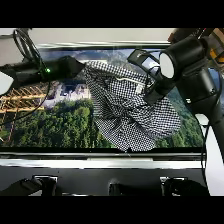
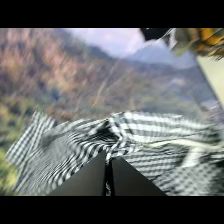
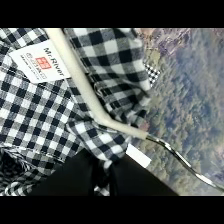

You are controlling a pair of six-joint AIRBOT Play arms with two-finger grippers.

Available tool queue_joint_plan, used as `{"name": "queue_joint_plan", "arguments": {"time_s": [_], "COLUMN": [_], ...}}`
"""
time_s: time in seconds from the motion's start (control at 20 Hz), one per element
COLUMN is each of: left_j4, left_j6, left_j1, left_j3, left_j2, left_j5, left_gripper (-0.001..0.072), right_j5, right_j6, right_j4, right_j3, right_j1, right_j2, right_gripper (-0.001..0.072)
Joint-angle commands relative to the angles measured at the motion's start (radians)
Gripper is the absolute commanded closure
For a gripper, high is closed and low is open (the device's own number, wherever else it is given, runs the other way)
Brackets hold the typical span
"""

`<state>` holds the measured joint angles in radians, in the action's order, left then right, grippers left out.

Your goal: Fold the clothes and pants, and hang the long-sleeved shirts on hangers.

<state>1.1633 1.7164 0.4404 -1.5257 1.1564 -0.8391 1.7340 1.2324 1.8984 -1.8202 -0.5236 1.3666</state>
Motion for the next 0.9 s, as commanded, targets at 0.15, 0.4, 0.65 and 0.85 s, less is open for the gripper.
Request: {"name": "queue_joint_plan", "arguments": {"time_s": [0.15,0.4,0.65,0.85], "left_j4": [0.016,0.137,0.136,0.137], "left_j6": [0.008,0.121,0.117,0.117], "left_j1": [0.131,0.272,0.369,0.435], "left_j3": [-0.088,0.021,0.198,0.285], "left_j2": [-0.001,0.012,0.024,0.047], "left_j5": [-0.101,-0.163,-0.05,0.052], "left_gripper": [0.0681,0.0681,0.068,0.068], "right_j5": [-0.1,-0.121,-0.122,-0.147], "right_j6": [0.071,0.123,0.122,0.123], "right_j4": [-0.032,0.01,0.035,0.041], "right_j3": [0.0,-0.003,-0.003,-0.003], "right_j1": [0.0,0.0,0.0,0.0], "right_j2": [0.059,0.02,-0.069,-0.133], "right_gripper": [0.0684,0.0684,0.0684,0.0684]}}
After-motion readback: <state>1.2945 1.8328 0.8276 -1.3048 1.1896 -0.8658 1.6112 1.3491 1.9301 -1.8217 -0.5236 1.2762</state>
